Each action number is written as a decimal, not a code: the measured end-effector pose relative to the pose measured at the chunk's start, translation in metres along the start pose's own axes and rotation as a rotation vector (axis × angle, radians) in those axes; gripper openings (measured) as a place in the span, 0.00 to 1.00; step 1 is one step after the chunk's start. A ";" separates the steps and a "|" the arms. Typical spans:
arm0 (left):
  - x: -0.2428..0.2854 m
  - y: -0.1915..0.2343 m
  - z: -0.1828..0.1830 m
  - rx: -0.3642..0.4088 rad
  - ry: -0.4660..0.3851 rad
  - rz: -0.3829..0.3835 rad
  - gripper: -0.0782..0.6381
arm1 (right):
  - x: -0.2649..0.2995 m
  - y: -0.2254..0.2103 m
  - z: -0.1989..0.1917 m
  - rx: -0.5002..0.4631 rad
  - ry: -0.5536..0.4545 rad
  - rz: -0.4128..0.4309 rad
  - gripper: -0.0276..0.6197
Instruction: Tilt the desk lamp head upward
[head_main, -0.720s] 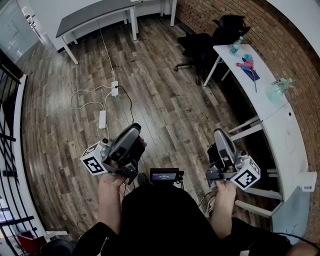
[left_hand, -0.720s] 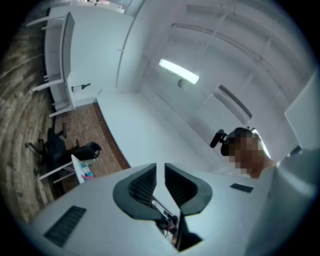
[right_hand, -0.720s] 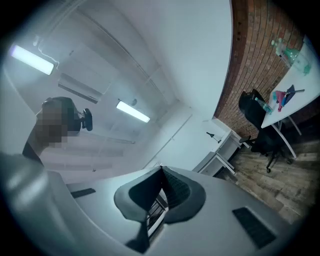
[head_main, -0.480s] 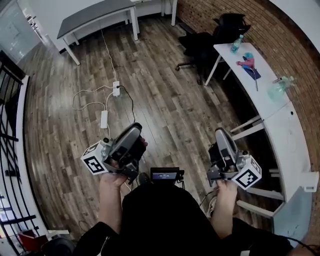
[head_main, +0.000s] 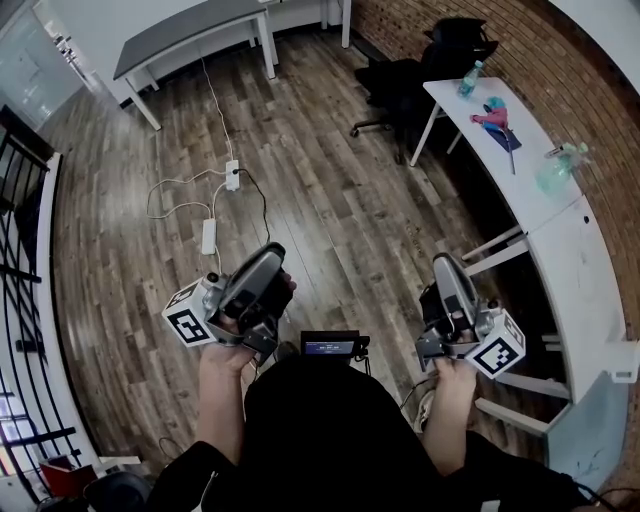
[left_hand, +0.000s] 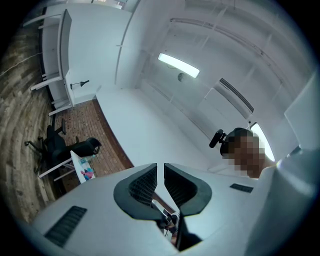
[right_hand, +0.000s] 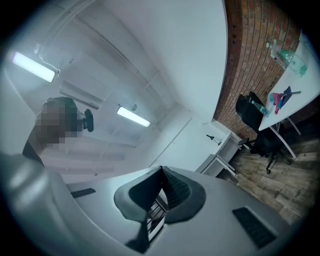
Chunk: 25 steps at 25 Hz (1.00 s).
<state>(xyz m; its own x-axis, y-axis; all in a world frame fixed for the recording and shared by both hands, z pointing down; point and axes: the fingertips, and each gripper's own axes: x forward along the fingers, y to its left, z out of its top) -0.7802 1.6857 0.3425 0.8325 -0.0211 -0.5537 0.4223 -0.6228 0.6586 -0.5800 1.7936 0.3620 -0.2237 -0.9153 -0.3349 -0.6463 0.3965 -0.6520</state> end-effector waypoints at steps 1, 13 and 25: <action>0.000 0.001 0.000 0.002 0.001 0.001 0.18 | 0.000 0.000 0.000 -0.003 -0.002 0.004 0.06; -0.006 0.026 -0.034 0.004 -0.024 0.103 0.18 | -0.028 -0.040 0.002 0.015 0.034 0.011 0.06; 0.013 0.141 0.027 -0.074 -0.109 0.072 0.17 | 0.052 -0.117 0.010 -0.017 0.106 -0.061 0.06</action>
<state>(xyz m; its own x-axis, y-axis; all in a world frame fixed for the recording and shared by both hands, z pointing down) -0.7198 1.5762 0.4146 0.8195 -0.1506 -0.5529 0.3917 -0.5571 0.7323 -0.5084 1.7007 0.4138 -0.2585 -0.9406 -0.2203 -0.6734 0.3390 -0.6570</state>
